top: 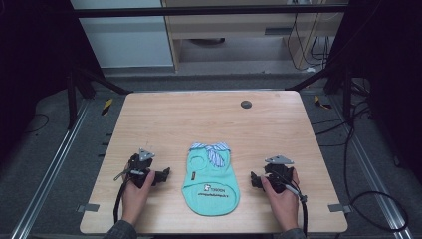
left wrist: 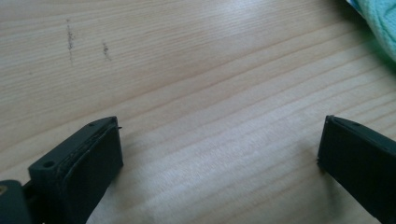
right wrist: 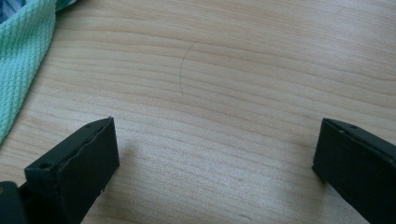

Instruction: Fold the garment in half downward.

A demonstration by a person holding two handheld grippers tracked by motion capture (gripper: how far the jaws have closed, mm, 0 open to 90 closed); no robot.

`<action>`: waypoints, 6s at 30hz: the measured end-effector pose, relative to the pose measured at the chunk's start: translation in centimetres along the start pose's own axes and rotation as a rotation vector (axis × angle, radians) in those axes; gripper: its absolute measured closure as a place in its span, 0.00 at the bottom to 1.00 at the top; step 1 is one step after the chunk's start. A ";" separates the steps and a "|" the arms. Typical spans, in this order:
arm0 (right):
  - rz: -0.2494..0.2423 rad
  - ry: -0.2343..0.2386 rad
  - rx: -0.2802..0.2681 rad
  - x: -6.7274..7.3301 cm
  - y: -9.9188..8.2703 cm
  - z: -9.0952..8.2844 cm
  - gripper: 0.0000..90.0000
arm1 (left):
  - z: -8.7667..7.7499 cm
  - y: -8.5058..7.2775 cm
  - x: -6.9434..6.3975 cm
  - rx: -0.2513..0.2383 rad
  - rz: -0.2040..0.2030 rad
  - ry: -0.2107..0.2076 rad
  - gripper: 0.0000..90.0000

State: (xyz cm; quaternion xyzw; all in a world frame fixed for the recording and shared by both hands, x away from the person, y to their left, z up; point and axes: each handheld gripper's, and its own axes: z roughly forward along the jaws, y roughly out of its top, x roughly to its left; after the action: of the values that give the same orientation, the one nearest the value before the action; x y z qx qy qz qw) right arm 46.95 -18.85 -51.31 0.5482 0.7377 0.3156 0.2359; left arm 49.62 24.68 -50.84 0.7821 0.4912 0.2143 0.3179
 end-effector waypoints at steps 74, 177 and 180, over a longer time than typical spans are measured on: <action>-0.099 0.199 0.072 6.6 11.4 8.0 0.67 | 6.7 12.0 -5.4 0.105 0.148 -0.159 0.52; -0.411 0.303 -0.046 7.0 14.4 -1.1 0.93 | -1.3 14.7 -6.1 -0.063 0.368 -0.287 0.96; -0.421 0.304 -0.044 7.0 14.6 -0.9 0.93 | -1.2 14.9 -5.9 -0.059 0.371 -0.289 0.96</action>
State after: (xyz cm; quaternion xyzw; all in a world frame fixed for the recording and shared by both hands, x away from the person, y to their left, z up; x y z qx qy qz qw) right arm 53.94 -9.46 -40.14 0.3237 0.8554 0.3544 0.1946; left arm 55.70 14.97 -39.56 0.8719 0.2820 0.1690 0.3629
